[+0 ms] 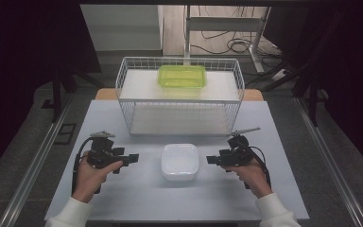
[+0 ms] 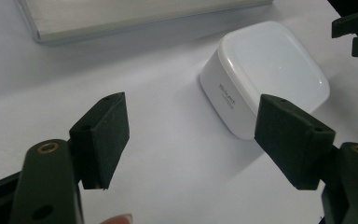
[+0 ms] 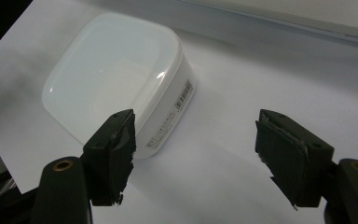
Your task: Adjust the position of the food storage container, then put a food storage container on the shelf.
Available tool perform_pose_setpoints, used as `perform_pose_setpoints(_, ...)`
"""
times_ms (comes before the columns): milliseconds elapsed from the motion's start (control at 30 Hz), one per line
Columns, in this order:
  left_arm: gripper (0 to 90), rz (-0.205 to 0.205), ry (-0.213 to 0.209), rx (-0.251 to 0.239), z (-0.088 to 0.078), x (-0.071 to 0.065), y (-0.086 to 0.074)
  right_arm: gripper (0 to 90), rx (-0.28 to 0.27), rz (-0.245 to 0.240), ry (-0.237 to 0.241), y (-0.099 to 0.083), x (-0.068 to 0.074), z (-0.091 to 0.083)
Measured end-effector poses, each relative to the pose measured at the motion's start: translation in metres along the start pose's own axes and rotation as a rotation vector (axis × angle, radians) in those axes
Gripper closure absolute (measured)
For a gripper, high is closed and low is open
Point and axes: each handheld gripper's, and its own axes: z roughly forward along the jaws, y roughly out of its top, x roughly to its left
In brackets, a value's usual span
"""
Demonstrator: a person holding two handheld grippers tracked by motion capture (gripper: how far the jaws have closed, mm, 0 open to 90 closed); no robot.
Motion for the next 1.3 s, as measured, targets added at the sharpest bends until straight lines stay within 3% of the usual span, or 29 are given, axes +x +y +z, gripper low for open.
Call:
perform_pose_setpoints(300, 25.5, -0.004, -0.013, -0.009, 0.001, -0.001, 0.002, 29.1, -0.006, 0.009, 0.002, 0.0, -0.001, -0.002)
perform_pose_setpoints(600, 26.9, -0.007, -0.053, 0.005, 0.011, -0.006, 0.006, 31.5, -0.003, -0.004, 0.027, 0.001, 0.004, 0.001)
perform_pose_setpoints(833, 27.2, -0.047, -0.101, 0.009, 0.022, -0.006, 0.011, 33.5, -0.015, 0.004, 0.055, 0.002, 0.005, 0.002)
perform_pose_setpoints(1300, 30.1, -0.141, -0.203, 0.045, 0.053, -0.018, 0.019, 40.9, -0.026, 0.071, 0.14, 0.009, 0.002, 0.015)
